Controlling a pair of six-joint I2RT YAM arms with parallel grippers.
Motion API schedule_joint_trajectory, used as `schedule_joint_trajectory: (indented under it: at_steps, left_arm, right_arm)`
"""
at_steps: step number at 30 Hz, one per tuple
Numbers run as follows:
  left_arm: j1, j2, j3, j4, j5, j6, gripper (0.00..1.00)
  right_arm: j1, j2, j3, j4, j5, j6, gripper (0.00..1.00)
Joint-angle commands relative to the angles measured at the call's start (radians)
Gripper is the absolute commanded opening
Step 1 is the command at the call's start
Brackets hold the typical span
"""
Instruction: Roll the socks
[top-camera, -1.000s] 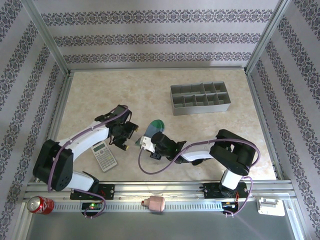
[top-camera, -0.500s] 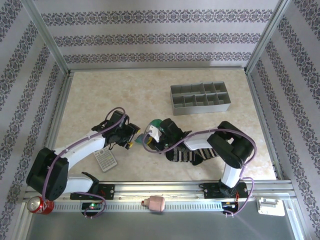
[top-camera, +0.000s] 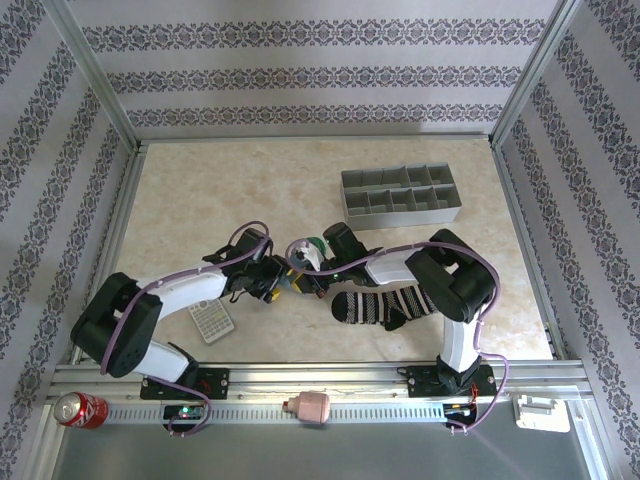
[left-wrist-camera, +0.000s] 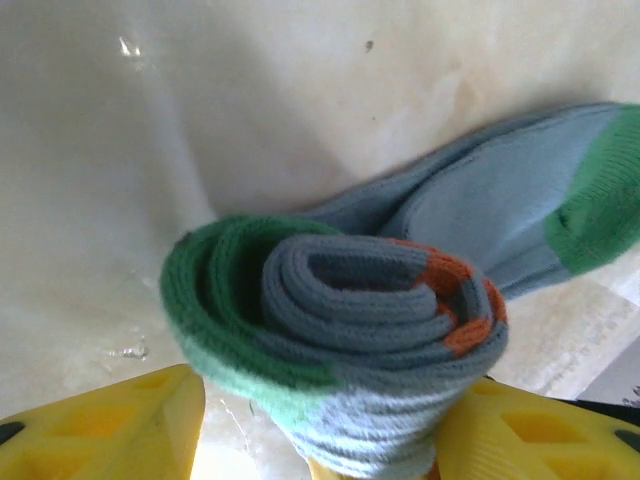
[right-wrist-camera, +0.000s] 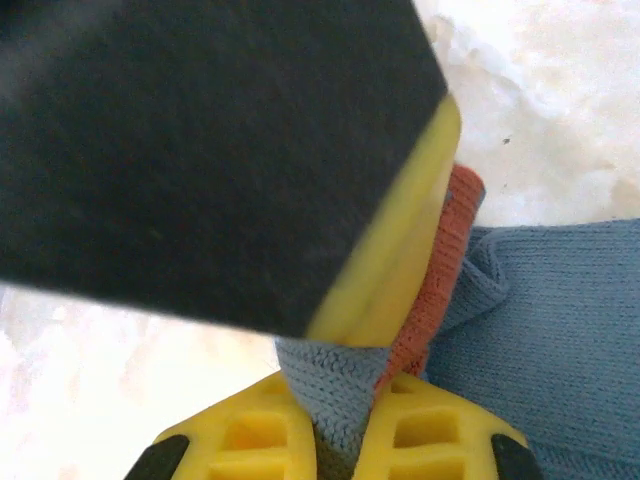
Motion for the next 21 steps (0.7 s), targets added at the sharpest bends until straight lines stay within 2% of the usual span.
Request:
schedule_joint_trajectory:
  at_steps: [1, 5, 8, 12, 13, 14, 16, 17, 19, 21]
  left_arm:
    - [-0.013, 0.034, 0.025, -0.002, -0.03, 0.031, 0.57]
    - [-0.013, 0.096, 0.028, 0.0, -0.041, 0.046, 0.5]
    - [-0.013, 0.141, 0.05, -0.066, -0.038, 0.068, 0.41]
    - [-0.014, 0.177, 0.08, -0.244, -0.024, 0.082, 0.15]
    - [-0.015, 0.182, 0.085, -0.29, -0.019, 0.079, 0.04]
    - [-0.015, 0.182, 0.089, -0.333, -0.015, 0.069, 0.0]
    - [-0.015, 0.17, 0.104, -0.405, -0.015, 0.062, 0.0]
    - [-0.015, 0.156, 0.118, -0.455, -0.027, 0.054, 0.0]
    - [-0.015, 0.123, 0.14, -0.54, -0.065, 0.022, 0.0]
    - [-0.015, 0.096, 0.153, -0.577, -0.093, -0.019, 0.0]
  right_arm:
    - [-0.011, 0.118, -0.061, -0.295, 0.059, 0.043, 0.0]
    - [-0.022, 0.125, -0.068, -0.286, 0.043, 0.053, 0.0]
    - [-0.028, 0.128, -0.067, -0.287, 0.047, 0.055, 0.0]
    - [-0.033, 0.126, -0.052, -0.287, 0.059, 0.058, 0.0]
    - [-0.033, 0.123, -0.049, -0.287, 0.063, 0.055, 0.0]
    - [-0.03, 0.115, -0.045, -0.287, 0.07, 0.048, 0.05]
    - [-0.017, 0.077, -0.045, -0.287, 0.102, 0.016, 0.2]
    - [0.0, 0.029, -0.06, -0.278, 0.146, -0.017, 0.27]
    - [0.04, -0.073, -0.112, -0.223, 0.242, -0.067, 0.35]
    - [0.106, -0.229, -0.202, -0.117, 0.404, -0.137, 0.45]
